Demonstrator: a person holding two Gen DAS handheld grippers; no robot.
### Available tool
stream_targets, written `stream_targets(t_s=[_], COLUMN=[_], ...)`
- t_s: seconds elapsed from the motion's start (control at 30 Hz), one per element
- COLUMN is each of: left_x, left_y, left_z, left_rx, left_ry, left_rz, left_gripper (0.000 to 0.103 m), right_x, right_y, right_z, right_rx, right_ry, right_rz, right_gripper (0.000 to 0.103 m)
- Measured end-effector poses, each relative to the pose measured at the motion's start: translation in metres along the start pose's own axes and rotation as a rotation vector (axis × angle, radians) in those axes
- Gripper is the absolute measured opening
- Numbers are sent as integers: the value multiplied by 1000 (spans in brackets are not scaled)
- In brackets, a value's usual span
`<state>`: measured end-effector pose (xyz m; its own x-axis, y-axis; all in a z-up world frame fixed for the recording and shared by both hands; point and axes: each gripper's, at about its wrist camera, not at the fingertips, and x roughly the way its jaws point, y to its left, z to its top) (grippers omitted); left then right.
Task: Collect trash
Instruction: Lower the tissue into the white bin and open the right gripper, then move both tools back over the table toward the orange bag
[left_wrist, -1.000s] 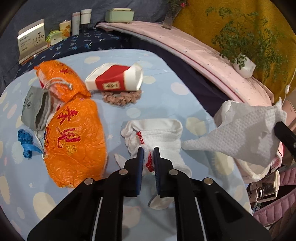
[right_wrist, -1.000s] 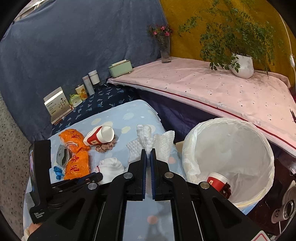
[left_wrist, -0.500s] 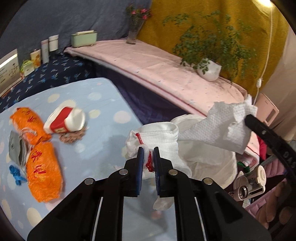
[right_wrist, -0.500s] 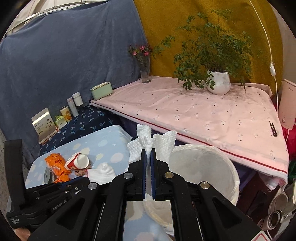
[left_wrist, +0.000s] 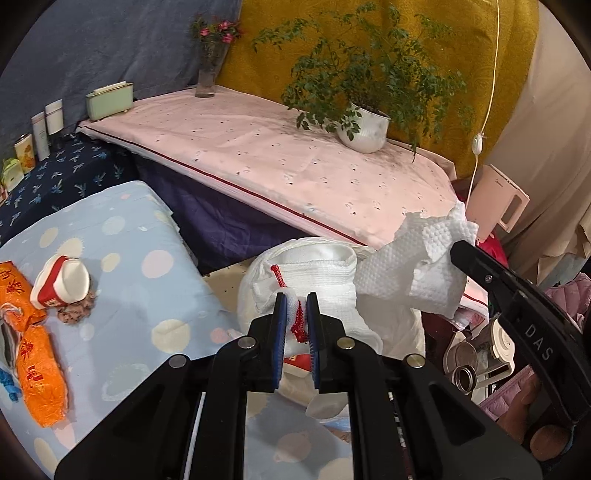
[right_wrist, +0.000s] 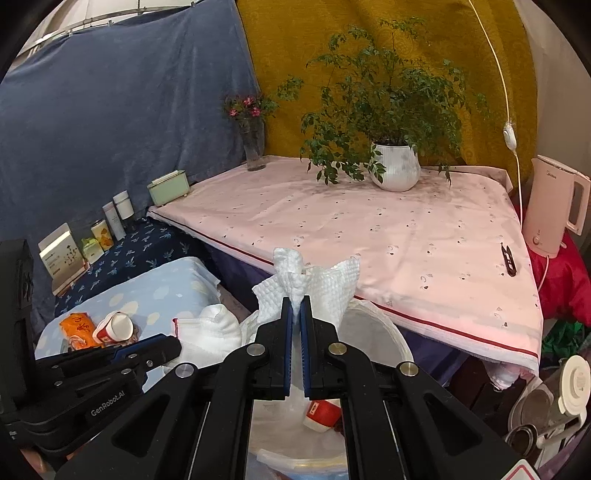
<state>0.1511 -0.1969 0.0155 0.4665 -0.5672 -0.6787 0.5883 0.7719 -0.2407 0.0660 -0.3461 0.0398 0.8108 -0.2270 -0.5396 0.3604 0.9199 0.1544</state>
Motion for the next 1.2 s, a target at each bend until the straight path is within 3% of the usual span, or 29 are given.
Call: stream_targets(t_s=[0.1, 0.17, 0.2, 0.23, 0.5, 1.2], left_x=[6, 6, 4, 3, -6, -37], left_y=[-2, -1, -1, -1, 12, 46], left_z=[2, 1, 2, 2, -1, -15], left_rx=[-27, -52, -50, -44, -49, -109], left_ry=[16, -9, -23, -35, -42, -70], left_rz=[-36, -8, 4, 17, 64, 126], left_gripper=[18, 53, 57, 59, 59, 59], right_x=[0, -2, -3, -6, -15, -19], right_y=[-4, -7, -8, -9, -5, 42], right_z=[0, 0, 0, 0, 2, -10], right_rx=[11, 29, 39, 47, 40, -26], right_ry=[-3, -15, -25, -38, -52, -21], right_rz=[1, -6, -9, -11, -10, 37], right_gripper=[9, 28, 44, 49, 52, 53])
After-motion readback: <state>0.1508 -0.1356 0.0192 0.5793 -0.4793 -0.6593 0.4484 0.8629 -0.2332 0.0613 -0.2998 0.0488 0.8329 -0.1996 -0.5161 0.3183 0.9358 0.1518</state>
